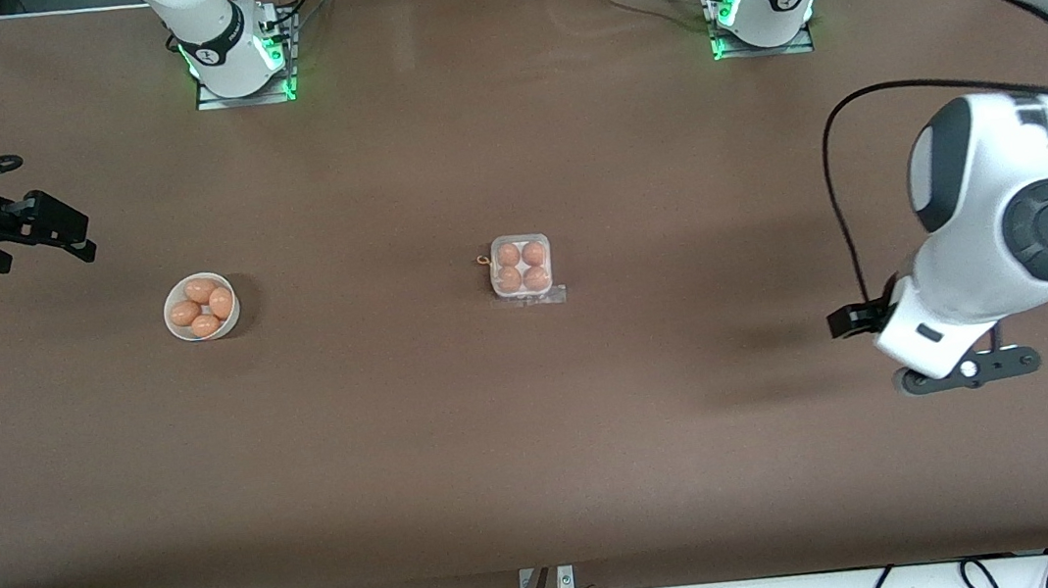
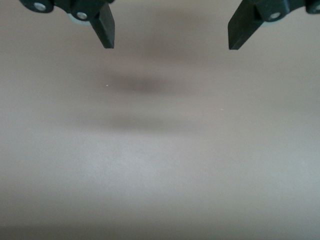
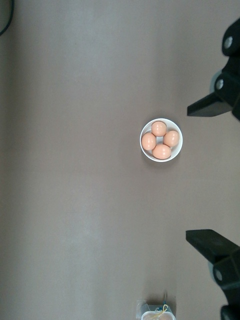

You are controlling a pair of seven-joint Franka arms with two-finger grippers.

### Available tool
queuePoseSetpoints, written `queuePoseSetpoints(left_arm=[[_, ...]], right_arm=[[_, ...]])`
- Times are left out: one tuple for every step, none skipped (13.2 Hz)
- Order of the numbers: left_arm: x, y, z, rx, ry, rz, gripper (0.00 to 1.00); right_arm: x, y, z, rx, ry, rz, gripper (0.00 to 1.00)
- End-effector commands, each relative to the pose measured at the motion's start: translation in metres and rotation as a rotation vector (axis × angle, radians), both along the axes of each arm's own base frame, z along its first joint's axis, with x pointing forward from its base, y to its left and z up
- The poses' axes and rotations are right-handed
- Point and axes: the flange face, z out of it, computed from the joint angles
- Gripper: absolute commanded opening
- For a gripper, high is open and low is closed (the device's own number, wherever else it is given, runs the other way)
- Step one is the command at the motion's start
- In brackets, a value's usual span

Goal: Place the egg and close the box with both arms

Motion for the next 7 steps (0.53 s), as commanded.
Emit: queuePoseSetpoints(left_arm=[[-0.018,0.030,0.031,0.019,0.006,-0.063,1.00],[-0.023,0.051,0.041,0.016,0.000,-0.063,1.00],[-0.030,0.071,0.050,0.011,0.004,-0.085,1.00],[-0.039,0.089,0.061,0.001,-0.001,-0.089,1.00],[-0.045,0.107,0.074,-0.004,-0.016,-0.070,1.00],[-0.052,0.122,0.078,-0.009,-0.021,-0.049,1.00],[-0.059,0.124,0.083,-0.026,-0.048,-0.045,1.00]], right_arm=[[-0.002,-0.002,0.003,0.003,-0.006,0.010,1.00],[-0.002,-0.001,0.003,0.003,-0.006,0.012,1.00],[-0.002,-0.001,0.003,0.003,-0.006,0.012,1.00],[-0.002,-0.001,0.003,0.003,-0.006,0.010,1.00],[-0.002,-0.001,0.003,0.003,-0.006,0.010,1.00],[-0.002,-0.001,0.003,0.003,-0.006,0.010,1.00],[-0.002,-0.001,0.002,0.003,-0.004,0.010,1.00]])
